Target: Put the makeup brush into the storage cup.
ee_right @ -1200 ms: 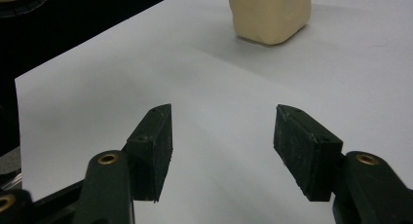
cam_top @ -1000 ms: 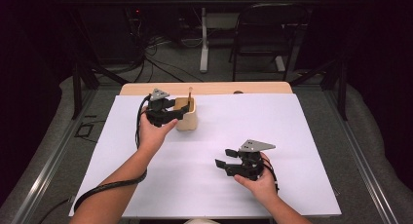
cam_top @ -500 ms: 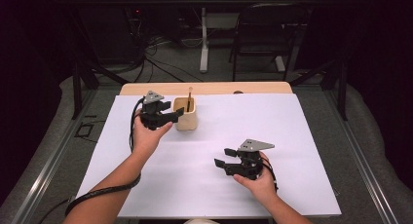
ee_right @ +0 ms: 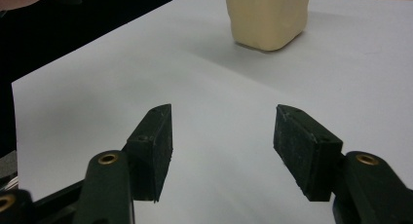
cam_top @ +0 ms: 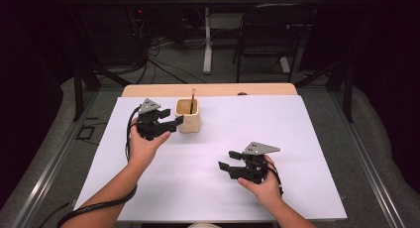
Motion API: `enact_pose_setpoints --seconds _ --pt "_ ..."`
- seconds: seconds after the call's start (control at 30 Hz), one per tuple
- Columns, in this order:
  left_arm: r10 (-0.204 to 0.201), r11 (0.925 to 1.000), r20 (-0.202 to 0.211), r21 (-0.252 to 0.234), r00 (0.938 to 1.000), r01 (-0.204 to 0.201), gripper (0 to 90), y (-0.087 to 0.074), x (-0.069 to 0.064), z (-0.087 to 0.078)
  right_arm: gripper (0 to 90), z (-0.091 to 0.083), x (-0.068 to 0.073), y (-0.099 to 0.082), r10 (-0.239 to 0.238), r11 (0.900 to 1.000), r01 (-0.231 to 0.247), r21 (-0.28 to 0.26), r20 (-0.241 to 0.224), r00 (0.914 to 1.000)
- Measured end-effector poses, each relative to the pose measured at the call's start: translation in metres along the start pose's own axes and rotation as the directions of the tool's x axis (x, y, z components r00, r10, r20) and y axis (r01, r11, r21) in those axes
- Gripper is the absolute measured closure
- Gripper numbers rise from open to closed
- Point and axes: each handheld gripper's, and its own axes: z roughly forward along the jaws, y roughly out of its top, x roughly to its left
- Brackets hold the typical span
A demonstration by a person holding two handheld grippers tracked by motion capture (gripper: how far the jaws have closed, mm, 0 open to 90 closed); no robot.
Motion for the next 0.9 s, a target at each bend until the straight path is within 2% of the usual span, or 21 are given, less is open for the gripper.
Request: enact_pose_setpoints --seconds 0.5,0.9 --pt "0.012 0.9998 0.012 -0.014 0.9999 -0.012 38.1 -0.012 -0.005 -0.017 39.4 -0.001 0.0 0.0 0.003 1.0 -0.003 0.0 0.003 1.0" --pt "0.021 0.9994 0.016 -0.028 0.9996 -0.02 38.1 -0.03 -0.009 -0.026 39.4 -0.001 0.0 -0.001 -0.001 1.0 0.001 0.007 0.006 1.0"
